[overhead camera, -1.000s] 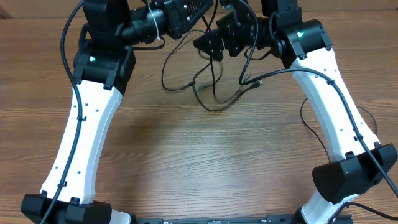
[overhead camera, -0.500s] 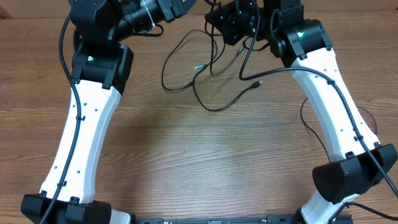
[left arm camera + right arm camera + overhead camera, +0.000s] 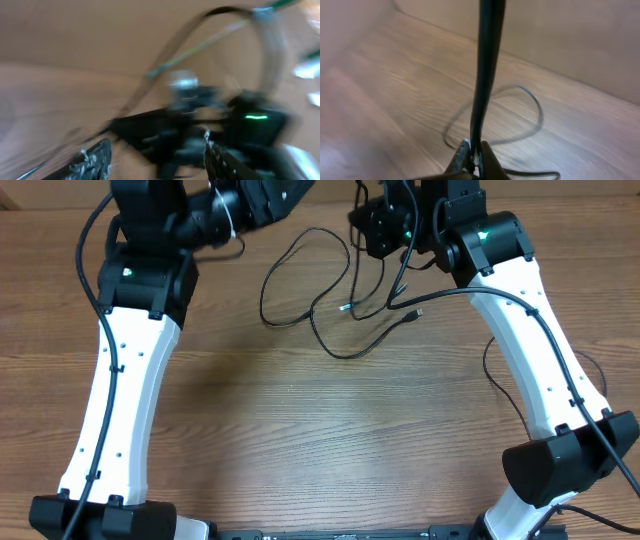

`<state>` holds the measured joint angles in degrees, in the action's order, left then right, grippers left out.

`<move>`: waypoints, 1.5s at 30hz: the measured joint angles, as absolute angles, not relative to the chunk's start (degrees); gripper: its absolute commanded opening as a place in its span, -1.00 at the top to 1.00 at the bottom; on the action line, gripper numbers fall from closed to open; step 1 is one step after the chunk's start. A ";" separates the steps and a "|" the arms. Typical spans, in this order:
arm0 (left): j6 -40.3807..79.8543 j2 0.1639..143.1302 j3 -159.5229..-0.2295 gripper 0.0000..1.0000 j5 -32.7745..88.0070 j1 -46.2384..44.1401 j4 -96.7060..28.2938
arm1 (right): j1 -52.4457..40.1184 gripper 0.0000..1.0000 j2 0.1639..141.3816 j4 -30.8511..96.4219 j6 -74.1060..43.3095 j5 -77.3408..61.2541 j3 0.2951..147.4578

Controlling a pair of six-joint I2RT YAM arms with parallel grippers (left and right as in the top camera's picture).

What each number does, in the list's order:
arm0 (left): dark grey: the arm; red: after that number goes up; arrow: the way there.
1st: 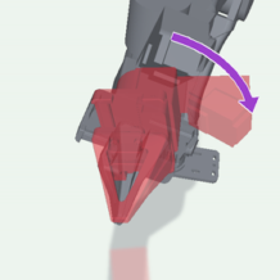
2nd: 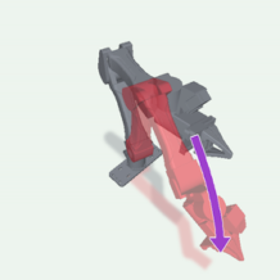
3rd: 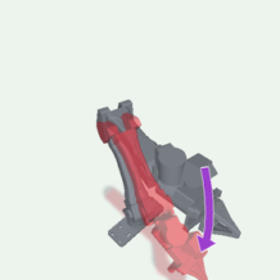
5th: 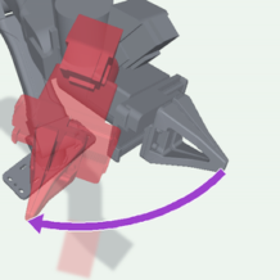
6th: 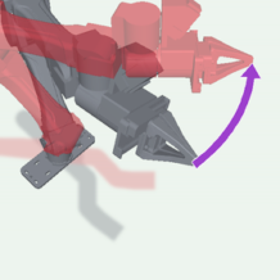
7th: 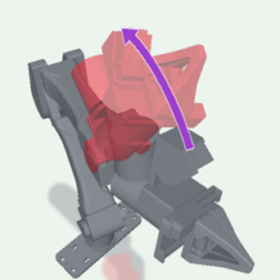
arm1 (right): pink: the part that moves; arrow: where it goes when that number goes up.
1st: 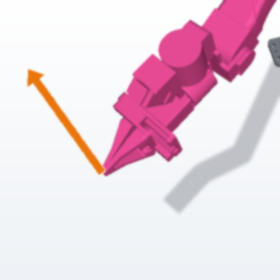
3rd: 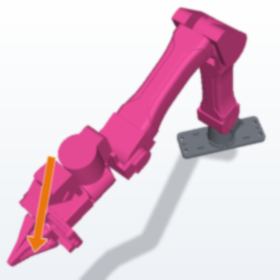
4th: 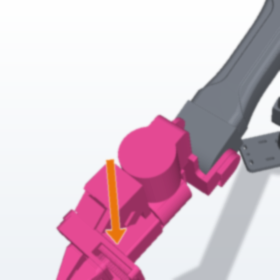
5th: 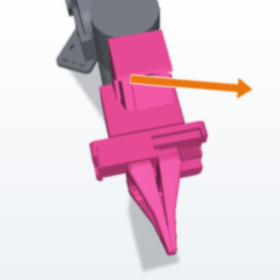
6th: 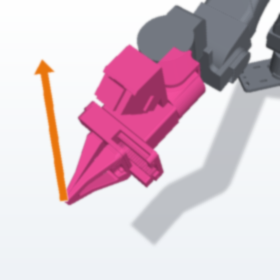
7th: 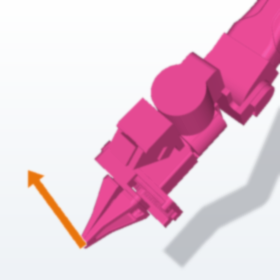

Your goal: Untangle cables

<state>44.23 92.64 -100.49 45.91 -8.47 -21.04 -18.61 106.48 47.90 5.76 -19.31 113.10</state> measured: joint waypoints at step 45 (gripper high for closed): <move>23.57 92.77 -100.01 -0.37 -7.22 -8.14 -67.90 | 2.90 -1.00 103.98 78.08 5.56 -27.90 117.21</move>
<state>23.57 92.77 -100.01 -7.22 -8.14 -67.90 2.90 103.98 78.08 5.56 -27.90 117.21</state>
